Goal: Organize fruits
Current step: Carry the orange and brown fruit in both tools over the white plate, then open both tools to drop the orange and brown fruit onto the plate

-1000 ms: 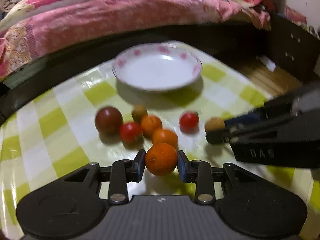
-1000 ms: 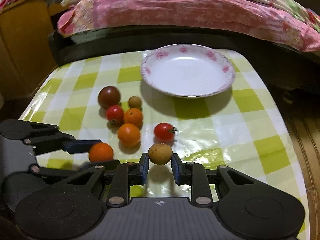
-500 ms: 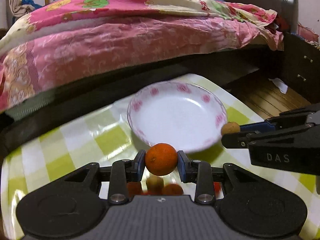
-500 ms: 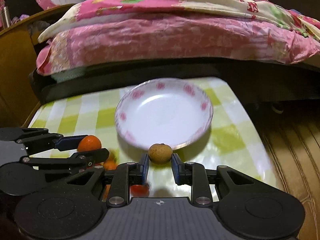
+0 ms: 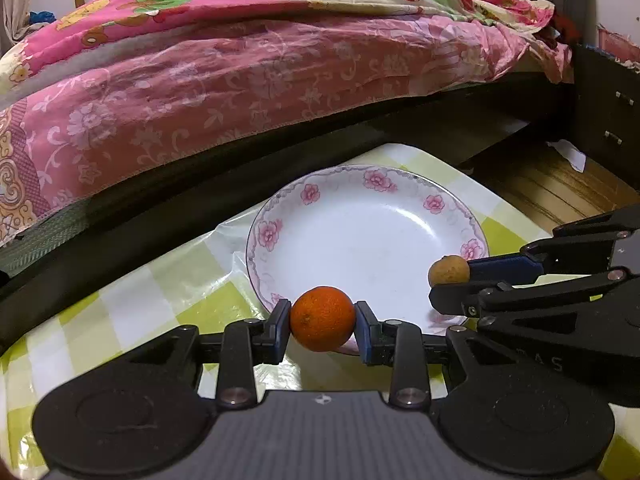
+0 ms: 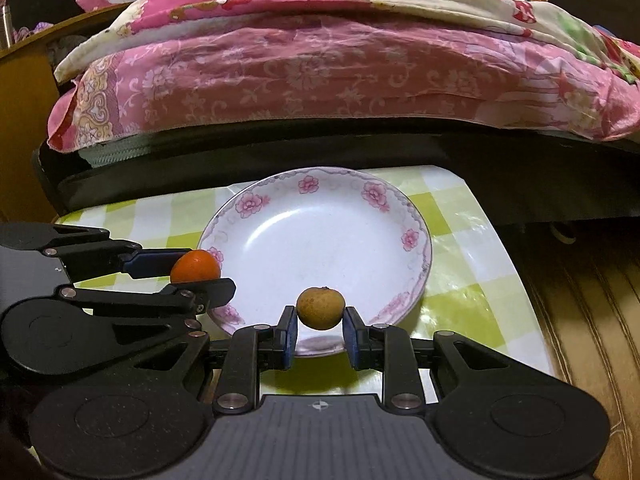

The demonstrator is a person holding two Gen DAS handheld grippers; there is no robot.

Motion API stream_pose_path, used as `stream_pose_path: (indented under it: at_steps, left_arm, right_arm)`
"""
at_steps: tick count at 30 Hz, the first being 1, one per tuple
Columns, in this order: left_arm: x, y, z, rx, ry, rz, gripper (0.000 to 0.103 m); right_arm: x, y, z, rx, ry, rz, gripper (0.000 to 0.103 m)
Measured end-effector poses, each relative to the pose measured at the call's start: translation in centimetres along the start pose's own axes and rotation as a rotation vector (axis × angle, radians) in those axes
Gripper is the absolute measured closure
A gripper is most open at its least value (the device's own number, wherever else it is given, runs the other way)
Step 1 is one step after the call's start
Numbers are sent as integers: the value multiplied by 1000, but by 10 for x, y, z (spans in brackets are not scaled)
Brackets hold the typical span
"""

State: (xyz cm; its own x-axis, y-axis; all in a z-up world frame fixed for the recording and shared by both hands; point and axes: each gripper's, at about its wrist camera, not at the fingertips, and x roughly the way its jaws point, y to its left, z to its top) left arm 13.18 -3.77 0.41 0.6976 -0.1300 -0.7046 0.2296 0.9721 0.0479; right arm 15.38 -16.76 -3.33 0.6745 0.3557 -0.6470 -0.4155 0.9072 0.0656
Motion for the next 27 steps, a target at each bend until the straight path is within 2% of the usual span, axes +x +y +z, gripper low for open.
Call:
stream_pose_path:
  at_steps: [27]
  left_arm:
    - [3,2,4,-16,-12,18,60]
  right_arm:
    - [8,-1,2,-7,-13,-12,79]
